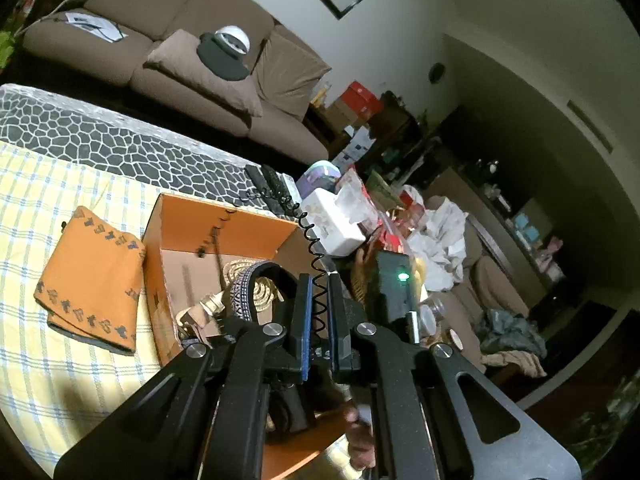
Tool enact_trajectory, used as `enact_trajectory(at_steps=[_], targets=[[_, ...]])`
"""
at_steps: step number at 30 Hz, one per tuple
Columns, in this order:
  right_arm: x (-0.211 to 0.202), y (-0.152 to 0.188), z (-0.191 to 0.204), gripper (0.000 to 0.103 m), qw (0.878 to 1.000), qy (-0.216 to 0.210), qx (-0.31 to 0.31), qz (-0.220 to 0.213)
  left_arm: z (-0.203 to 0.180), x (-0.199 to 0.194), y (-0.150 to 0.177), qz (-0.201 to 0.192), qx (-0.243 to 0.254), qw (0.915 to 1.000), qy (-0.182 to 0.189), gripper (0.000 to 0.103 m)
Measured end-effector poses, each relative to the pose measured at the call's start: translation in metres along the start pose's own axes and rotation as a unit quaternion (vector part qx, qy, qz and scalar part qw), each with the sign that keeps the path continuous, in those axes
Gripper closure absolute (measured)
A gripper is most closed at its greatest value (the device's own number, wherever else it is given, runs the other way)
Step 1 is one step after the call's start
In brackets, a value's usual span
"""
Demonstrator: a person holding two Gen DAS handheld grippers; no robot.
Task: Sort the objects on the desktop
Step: 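Carry cord and stick into the orange box and open both grippers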
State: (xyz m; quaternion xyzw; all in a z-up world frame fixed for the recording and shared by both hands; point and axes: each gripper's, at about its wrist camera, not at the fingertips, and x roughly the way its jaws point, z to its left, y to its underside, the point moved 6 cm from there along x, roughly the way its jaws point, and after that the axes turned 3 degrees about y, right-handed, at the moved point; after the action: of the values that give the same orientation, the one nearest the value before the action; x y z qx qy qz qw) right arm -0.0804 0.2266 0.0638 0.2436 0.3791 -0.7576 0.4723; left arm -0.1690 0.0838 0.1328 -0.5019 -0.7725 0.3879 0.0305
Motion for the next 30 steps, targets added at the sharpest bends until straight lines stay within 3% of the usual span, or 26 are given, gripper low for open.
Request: enact_trajectory(at_steps=[6,11,13,16,20,23,26,30], targets=[[0.014,0.003,-0.004,0.092,0.999,-0.010,0.023,0.031,-0.005,0.001,0.001,0.001,0.005,1.0000,0.002,0.096],[-0.015,-0.011,-0.014,0.086,0.999,0.017,0.024,-0.018,-0.005,0.010,0.007,0.010,0.000,1.0000,-0.001,0.096],[-0.028,-0.015,-0.020,0.074,0.999,0.027,0.025,-0.038,-0.005,0.015,0.010,0.016,-0.001,0.9999,-0.001,0.096],[-0.042,-0.019,-0.030,0.072,0.997,0.052,0.025,-0.059,-0.007,0.028,0.018,0.033,0.007,0.9994,-0.006,0.096],[-0.047,-0.019,-0.041,0.070,0.996,0.059,0.035,-0.062,-0.008,0.051,0.033,0.066,0.021,0.9972,-0.027,0.096],[-0.049,-0.019,-0.053,0.073,0.993,0.094,0.037,-0.063,-0.008,0.064,0.040,0.087,0.027,0.9951,-0.039,0.096],[-0.056,-0.020,-0.064,0.065,0.991,0.104,0.049,-0.070,-0.010,0.077,0.052,0.116,0.034,0.9915,-0.047,0.096],[-0.076,-0.027,-0.075,0.059,0.986,0.124,0.053,-0.099,-0.015,0.085,0.069,0.139,0.053,0.9870,-0.061,0.084]])
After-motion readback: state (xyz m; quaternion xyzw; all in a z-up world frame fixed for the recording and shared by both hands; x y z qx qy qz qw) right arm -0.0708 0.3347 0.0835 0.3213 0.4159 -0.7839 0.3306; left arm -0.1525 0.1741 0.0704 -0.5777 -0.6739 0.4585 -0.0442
